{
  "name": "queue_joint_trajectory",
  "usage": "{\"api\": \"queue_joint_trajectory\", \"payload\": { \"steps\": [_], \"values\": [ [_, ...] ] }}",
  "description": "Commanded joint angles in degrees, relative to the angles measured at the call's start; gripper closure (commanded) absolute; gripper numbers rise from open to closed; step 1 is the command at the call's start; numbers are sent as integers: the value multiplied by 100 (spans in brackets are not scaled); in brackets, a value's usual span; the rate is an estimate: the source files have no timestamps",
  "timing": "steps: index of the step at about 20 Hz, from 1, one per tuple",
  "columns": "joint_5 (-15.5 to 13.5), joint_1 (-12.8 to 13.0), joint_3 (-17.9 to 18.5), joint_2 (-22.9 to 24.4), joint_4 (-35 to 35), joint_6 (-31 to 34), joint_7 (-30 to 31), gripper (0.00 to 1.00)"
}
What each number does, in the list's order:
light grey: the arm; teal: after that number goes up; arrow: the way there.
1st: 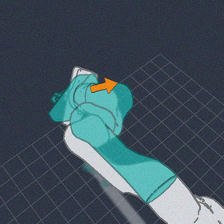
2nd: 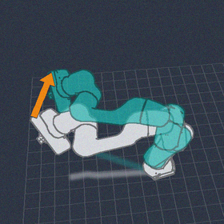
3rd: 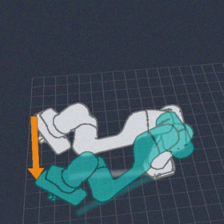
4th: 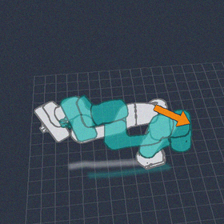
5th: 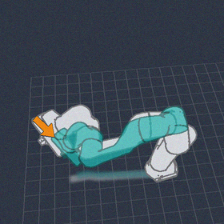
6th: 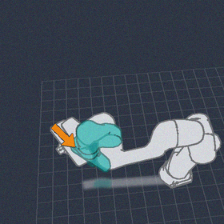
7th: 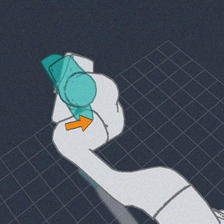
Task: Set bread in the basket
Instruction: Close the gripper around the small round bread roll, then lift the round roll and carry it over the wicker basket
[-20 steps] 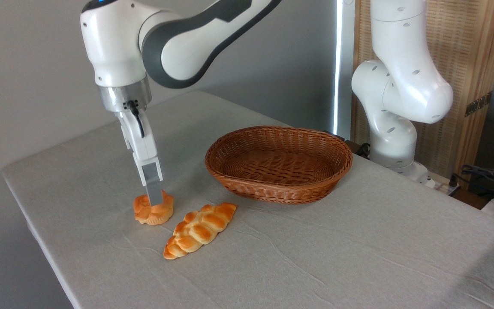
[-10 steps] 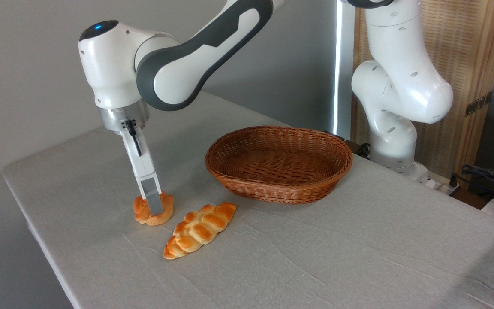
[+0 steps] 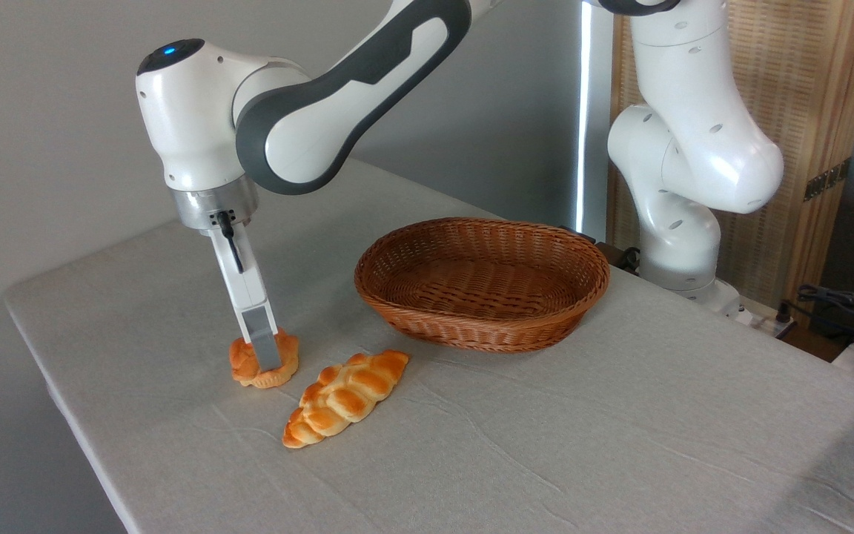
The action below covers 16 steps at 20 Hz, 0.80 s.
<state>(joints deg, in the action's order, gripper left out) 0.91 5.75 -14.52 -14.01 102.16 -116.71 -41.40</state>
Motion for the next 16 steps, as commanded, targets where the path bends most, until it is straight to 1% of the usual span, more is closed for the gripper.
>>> {"api": "queue_joint_trajectory", "payload": {
  "steps": [1, 5, 7, 9, 12, 14, 16],
  "values": [
    [242, -39, -25, 30, 67, -62, -79, 76],
    [270, -39, -25, 39, 59, -53, -70, 76],
    [278, -56, -25, 152, 50, 17, -70, 76],
    [279, -100, 62, 555, 32, 437, -105, 76],
    [261, -135, 387, 1224, 59, 1253, -140, 76],
    [252, -135, 537, 1523, 111, 1825, -140, 76],
    [200, -135, 564, 1900, 452, 2064, -140, 76]
  ]
}}
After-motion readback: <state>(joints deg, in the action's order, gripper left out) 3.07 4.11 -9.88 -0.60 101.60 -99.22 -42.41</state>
